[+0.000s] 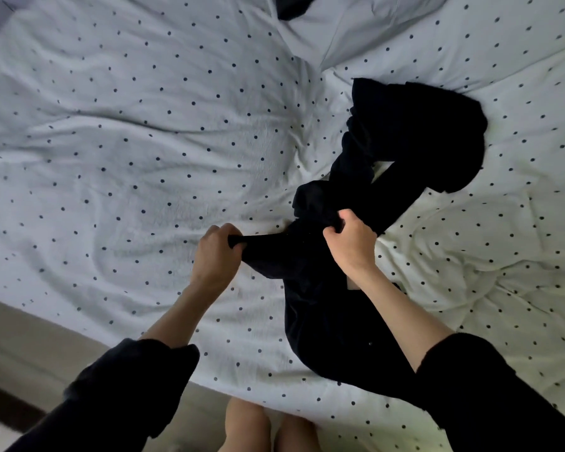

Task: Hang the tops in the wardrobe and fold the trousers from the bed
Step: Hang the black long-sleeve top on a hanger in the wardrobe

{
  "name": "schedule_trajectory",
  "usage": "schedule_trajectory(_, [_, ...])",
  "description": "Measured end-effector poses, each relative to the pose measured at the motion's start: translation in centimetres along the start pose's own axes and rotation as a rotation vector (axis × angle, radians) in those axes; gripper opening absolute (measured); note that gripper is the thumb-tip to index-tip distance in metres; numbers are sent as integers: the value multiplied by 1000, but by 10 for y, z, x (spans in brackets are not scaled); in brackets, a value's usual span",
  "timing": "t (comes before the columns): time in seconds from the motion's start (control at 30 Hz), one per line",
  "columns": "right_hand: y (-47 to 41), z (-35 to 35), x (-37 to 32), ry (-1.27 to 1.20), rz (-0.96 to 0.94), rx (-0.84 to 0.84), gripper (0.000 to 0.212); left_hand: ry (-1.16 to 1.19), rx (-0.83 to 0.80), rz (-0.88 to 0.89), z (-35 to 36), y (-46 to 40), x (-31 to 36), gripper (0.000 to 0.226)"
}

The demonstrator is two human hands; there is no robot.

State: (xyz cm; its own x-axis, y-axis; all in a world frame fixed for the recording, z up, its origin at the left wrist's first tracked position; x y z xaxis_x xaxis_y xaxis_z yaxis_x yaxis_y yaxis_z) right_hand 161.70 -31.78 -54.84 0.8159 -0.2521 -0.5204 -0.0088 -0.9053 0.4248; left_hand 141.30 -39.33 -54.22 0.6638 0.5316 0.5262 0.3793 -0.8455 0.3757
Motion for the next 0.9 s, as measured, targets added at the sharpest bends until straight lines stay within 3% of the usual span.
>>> schedule_trajectory(0.07, [6,-13,-18,-159,32,-50,7,108,42,27,-28,7,5,14])
schedule_trajectory(0.13, [12,-28,-40,-195,10,-98,6,206,115,73,-64,17,13,13])
schedule_trajectory(0.23, [32,-52,-71,-11,-142,-63,32,327,244,137,-120,39,28,6])
schedule_trajectory(0.37, [60,-79,-131,477,-549,37,64,398,388,246,-197,72,50,13])
schedule_trajectory(0.5, [85,-94,-214,657,-778,110,31,333,542,329,-284,112,51,17])
schedule_trajectory(0.67, [133,-102,-330,529,-888,253,38,287,830,194,-384,167,-5,10])
schedule_trajectory(0.8, [214,-85,-438,483,-1106,302,28,404,1014,73,-466,219,-73,8])
schedule_trajectory(0.9, [268,-65,-500,394,-1164,288,18,639,1062,78,-519,245,-117,12])
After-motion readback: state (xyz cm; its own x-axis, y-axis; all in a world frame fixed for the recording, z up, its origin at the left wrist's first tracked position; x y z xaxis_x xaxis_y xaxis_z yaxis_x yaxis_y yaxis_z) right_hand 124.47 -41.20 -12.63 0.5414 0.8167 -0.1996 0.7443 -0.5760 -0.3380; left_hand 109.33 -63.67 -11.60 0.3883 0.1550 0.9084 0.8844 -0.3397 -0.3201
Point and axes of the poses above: each hand's wrist, its own y-axis away from the middle knuckle, its own z-axis out of the palm, x = y × z, the point moved 2 cm from there along -y, towards the middle knuckle, and after that the axes turned 2 degrees about z, right-handed, at the moved point
